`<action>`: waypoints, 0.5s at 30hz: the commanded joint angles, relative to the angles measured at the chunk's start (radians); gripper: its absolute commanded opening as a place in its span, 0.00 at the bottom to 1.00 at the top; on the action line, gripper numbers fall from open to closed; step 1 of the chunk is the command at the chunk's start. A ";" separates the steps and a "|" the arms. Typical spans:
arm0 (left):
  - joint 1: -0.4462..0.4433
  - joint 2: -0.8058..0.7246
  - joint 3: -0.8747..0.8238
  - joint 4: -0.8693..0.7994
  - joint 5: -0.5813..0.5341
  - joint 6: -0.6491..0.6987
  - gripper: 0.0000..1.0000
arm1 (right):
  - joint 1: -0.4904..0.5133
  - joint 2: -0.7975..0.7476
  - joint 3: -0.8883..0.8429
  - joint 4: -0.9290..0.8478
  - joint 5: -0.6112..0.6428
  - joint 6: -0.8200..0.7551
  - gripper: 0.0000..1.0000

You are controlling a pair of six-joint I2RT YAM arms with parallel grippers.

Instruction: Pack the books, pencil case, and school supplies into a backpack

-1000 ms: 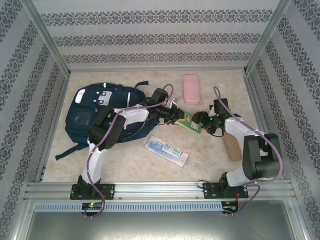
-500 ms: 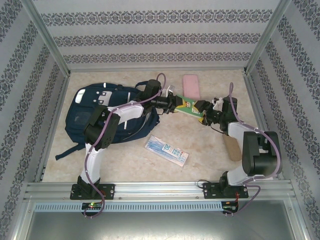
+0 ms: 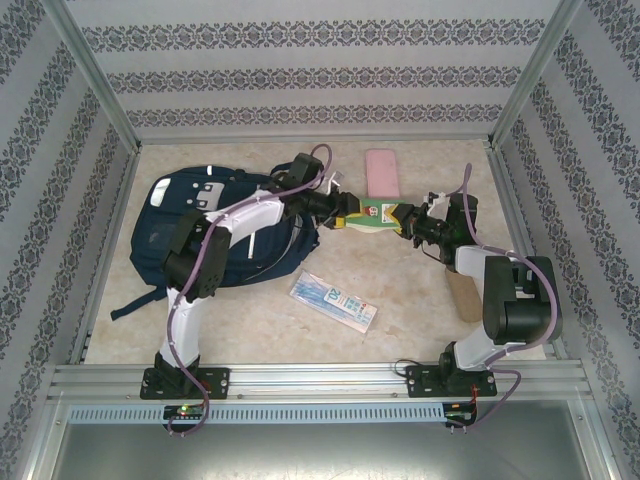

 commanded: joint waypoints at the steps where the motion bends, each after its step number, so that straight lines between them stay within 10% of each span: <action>1: 0.038 -0.096 0.120 -0.432 -0.231 0.338 0.44 | -0.002 0.011 -0.005 -0.006 0.010 -0.038 0.00; 9: 0.043 -0.088 0.239 -0.787 -0.841 0.521 0.45 | 0.005 0.011 0.007 -0.055 0.018 -0.077 0.00; 15: 0.044 -0.048 0.218 -0.862 -1.049 0.570 0.45 | 0.022 0.016 0.021 -0.087 0.024 -0.102 0.00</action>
